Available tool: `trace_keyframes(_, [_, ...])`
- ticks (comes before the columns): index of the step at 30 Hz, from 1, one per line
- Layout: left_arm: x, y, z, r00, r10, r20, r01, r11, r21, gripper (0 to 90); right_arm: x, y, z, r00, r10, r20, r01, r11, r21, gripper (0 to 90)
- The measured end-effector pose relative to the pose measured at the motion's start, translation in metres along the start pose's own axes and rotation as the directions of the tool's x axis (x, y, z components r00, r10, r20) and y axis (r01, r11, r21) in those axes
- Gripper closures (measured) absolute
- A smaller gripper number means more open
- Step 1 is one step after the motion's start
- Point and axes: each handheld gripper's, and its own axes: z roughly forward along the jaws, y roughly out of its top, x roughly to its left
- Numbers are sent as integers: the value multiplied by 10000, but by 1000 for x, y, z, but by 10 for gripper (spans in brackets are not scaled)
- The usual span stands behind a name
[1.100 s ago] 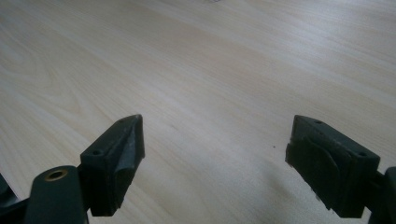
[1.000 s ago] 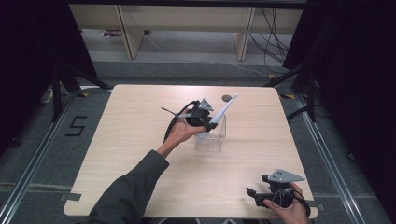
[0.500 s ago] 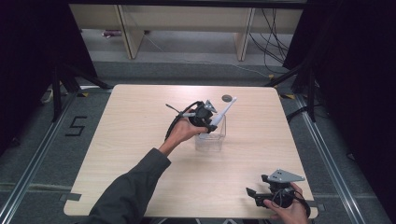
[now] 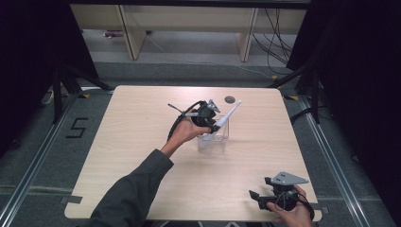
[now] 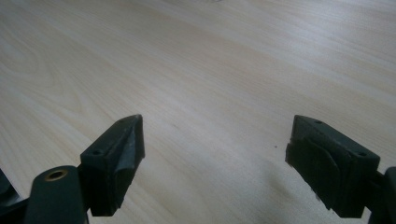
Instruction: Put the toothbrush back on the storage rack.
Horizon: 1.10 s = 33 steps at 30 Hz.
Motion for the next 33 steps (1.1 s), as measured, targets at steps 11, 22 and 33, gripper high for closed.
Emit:
trace_keyframes(11, [2,-1,-9,10000,49,39,-50,10000,64,641,0,0,-1,9999,-101,136,101,9999,-13,190])
trace_keyframes(22, [5,-3,-19,9995,-313,70,315,9992,-265,546,-1,0,-1,9997,-140,217,139,9999,33,191])
trace_keyframes(33, [7,-5,-30,9982,-605,0,605,9974,-385,417,-1,0,-1,9999,-106,136,105,9999,68,191])
